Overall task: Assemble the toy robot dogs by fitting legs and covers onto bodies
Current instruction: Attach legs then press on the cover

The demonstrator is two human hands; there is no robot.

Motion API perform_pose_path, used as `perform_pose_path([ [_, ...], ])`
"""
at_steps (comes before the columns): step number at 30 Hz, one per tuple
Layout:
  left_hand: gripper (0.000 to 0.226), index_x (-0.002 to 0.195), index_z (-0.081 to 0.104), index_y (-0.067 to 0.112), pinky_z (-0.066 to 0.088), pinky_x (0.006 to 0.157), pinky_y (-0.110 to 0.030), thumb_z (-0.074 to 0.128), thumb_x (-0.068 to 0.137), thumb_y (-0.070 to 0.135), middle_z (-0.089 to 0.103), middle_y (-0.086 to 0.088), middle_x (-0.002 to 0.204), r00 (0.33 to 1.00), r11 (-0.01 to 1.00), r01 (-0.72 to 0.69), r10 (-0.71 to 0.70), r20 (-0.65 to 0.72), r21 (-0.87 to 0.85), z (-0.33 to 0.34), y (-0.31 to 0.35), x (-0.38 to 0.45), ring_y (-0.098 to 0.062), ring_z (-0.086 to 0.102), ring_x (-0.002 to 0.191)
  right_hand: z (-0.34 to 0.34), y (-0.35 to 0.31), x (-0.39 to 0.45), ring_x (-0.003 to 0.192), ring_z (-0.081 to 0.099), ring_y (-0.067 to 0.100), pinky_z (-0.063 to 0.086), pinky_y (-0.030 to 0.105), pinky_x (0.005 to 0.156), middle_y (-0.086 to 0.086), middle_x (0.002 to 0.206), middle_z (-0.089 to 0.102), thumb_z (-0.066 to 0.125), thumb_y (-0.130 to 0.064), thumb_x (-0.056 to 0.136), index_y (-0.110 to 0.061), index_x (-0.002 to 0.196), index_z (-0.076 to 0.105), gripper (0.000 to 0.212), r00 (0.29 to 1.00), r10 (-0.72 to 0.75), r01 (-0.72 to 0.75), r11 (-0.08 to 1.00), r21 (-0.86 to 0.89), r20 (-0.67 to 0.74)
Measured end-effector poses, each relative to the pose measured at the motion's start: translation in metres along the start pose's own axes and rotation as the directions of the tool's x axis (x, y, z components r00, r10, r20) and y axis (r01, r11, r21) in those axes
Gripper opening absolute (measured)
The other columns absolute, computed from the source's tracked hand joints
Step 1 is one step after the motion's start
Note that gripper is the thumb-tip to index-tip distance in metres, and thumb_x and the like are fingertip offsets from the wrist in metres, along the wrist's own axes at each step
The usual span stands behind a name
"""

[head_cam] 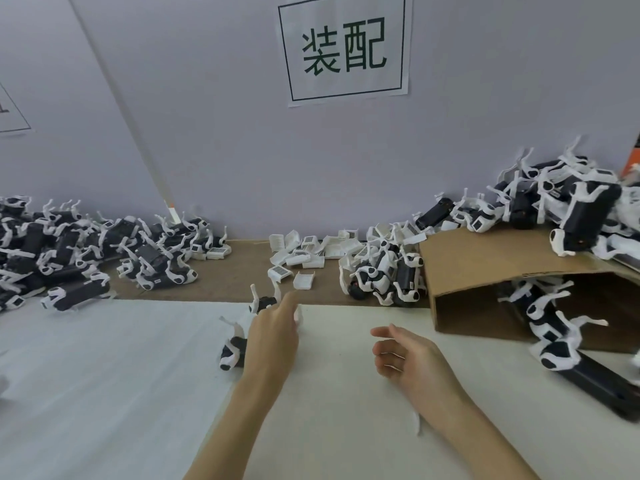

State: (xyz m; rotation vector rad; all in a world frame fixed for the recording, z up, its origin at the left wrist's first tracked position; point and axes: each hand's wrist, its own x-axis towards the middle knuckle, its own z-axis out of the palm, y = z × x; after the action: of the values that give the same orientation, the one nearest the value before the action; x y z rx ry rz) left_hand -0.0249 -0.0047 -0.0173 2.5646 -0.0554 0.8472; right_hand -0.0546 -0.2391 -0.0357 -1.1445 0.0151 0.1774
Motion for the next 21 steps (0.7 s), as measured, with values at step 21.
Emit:
perform_pose_path([
  [21, 0.052, 0.131, 0.064, 0.029, 0.043, 0.102, -0.022, 0.058, 0.094, 0.065, 0.060, 0.015, 0.130, 0.999, 0.808, 0.052, -0.045, 0.027, -0.587, -0.008, 0.043, -0.014, -0.005, 0.056, 0.125, 0.004, -0.006, -0.009, 0.101, 0.075, 0.011, 0.053, 0.024, 0.090, 0.000, 0.105, 0.079, 0.082, -0.052, 0.078, -0.026, 0.115, 0.075, 0.045, 0.965, -0.241, 0.199, 0.927, -0.318, -0.100],
])
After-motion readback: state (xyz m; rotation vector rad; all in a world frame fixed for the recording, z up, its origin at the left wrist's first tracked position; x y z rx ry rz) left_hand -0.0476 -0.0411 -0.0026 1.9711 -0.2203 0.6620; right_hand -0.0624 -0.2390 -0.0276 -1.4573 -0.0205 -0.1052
